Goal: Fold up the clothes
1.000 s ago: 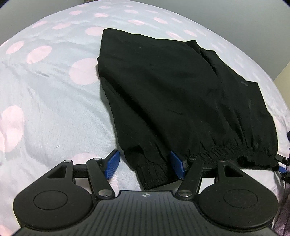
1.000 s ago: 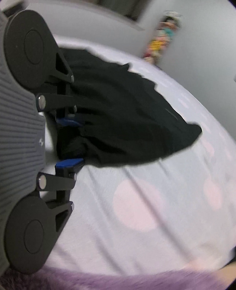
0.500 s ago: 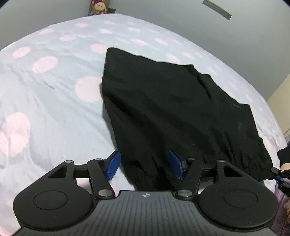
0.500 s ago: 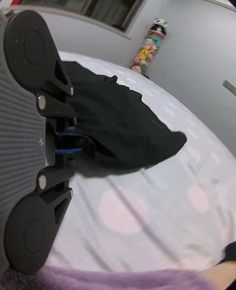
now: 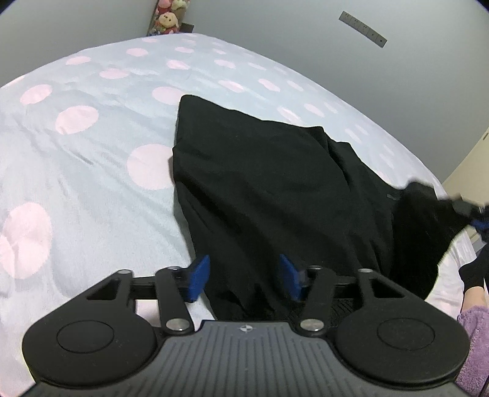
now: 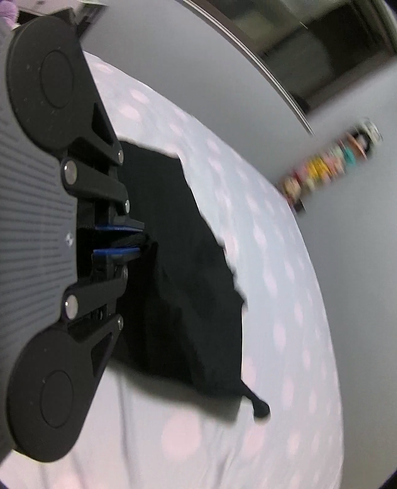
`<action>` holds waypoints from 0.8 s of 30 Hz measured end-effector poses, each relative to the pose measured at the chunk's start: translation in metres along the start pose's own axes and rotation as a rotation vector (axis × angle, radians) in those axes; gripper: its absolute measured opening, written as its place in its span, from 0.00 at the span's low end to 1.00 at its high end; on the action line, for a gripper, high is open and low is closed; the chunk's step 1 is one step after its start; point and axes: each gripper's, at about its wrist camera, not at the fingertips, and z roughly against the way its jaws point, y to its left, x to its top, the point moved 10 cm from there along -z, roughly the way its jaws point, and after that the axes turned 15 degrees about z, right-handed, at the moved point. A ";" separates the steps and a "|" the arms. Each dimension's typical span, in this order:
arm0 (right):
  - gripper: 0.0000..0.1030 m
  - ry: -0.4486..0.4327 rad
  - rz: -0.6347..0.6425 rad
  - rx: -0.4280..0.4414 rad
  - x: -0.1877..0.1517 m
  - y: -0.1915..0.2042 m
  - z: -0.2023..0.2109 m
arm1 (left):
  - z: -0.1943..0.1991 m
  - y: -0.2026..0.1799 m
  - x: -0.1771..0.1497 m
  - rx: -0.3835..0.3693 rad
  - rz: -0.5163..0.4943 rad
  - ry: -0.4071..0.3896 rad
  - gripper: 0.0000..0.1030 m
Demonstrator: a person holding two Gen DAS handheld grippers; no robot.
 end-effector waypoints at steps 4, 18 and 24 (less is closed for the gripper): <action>0.12 0.051 0.098 0.118 -0.004 0.065 -0.033 | 0.006 0.008 0.009 0.007 0.040 -0.026 0.33; 0.11 0.284 0.310 0.301 -0.098 0.186 -0.113 | 0.015 0.033 0.032 0.030 0.145 -0.089 0.32; 0.16 0.304 0.391 0.260 -0.120 0.188 -0.129 | 0.010 0.034 0.029 0.022 0.145 -0.062 0.32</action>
